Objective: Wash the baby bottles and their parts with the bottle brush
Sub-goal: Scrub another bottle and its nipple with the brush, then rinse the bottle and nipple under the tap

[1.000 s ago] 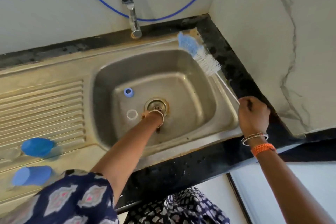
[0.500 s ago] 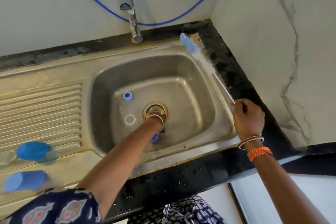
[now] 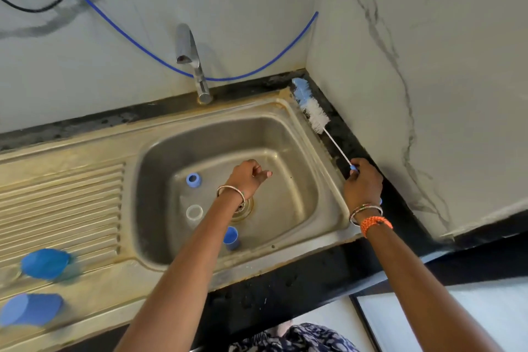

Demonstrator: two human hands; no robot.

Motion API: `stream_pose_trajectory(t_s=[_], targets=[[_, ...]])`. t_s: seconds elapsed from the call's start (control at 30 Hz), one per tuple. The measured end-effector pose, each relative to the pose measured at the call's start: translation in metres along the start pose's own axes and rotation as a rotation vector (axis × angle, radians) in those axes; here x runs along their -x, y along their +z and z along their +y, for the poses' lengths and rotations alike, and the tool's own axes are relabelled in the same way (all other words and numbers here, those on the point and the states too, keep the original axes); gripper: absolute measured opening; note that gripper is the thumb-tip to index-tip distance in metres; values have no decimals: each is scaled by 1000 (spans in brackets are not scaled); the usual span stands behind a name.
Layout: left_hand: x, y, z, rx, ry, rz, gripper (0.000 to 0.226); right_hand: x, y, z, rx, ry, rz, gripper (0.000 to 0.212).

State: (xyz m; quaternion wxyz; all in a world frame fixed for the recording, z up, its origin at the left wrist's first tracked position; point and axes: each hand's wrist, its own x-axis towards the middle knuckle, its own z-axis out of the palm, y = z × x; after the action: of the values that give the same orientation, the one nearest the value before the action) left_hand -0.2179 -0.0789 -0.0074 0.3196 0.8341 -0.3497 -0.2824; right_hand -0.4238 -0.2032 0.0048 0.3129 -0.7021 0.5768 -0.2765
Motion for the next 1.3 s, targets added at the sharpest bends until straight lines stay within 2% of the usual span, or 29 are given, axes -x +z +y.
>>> stream_pose_trajectory(t_s=[0.13, 0.33, 0.7, 0.83, 0.97, 1.07, 1.17, 1.3], targets=[[9, 7, 3, 105, 20, -42, 23, -1, -1, -3, 32, 16, 50, 26], [20, 8, 1, 133, 10, -19, 16, -11, -6, 5, 265, -86, 70, 11], [39, -14, -9, 294, -108, 74, 19, -18, -10, 9, 417, -89, 33, 24], [50, -37, -33, 427, -202, 199, 19, -5, 4, -12, 441, -234, 105, 31], [62, -59, -69, 496, -287, 322, 26, 22, 48, -56, 425, -441, -128, 27], [71, -71, -95, 461, -345, 364, 24, 49, 90, -80, 371, -603, -387, 20], [79, -80, -113, 446, -361, 393, 32, 78, 133, -96, 386, -743, -664, 23], [90, -87, -135, 501, -395, 429, 35, 110, 186, -105, 473, -890, -853, 27]])
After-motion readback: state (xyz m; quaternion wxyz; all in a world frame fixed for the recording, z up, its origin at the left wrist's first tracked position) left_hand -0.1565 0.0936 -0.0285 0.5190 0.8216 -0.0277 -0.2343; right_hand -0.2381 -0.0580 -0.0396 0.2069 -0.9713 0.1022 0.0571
